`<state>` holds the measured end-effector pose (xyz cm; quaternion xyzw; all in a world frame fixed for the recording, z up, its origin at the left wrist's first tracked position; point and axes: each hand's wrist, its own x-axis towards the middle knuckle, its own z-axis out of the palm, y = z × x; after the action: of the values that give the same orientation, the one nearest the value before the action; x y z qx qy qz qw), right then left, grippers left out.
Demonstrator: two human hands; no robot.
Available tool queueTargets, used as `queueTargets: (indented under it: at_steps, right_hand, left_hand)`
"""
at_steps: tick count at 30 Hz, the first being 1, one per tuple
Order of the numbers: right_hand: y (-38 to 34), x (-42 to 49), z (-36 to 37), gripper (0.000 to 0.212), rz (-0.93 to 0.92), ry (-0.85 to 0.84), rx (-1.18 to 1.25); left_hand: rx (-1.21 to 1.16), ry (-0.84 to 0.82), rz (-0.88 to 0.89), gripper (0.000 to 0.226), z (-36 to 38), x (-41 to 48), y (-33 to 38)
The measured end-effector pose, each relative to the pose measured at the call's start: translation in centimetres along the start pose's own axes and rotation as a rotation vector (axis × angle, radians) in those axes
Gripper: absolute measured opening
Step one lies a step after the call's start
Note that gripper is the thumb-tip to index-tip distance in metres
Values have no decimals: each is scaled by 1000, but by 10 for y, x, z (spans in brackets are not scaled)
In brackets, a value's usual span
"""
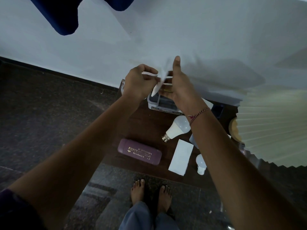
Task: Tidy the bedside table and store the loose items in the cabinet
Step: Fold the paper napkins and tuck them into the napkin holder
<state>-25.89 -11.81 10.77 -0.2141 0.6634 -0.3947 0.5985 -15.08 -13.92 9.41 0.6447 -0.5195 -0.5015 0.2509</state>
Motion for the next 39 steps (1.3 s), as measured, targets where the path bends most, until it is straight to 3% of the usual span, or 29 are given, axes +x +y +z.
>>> queueTargets:
  at_steps: [4, 7, 13, 22, 28, 31, 39]
  right_hand:
    - [4, 3, 1, 73, 15, 3, -49]
    - [9, 0, 4, 68, 5, 39, -51]
    - [16, 1, 9, 62, -13, 51, -73]
    - [23, -4, 5, 59, -28, -63, 20]
    - [24, -15, -2, 62, -22, 31, -19]
    - [32, -27, -21, 47, -58, 77, 99]
    - [90, -70, -85, 27, -65, 125, 105]
  left_hand:
    - [-147, -34, -122, 28, -1, 0, 0]
    - [-232, -52, -164, 37, -1, -1, -1]
    - [-216, -62, -163, 26, 5, -1, -2]
    - [-284, -98, -182, 32, 7, -5, -8]
    - [-255, -10, -170, 23, 3, -16, -6]
    - [-382, 64, -260, 19, 5, -35, -12]
    - [-483, -80, -560, 24, 53, -118, -50]
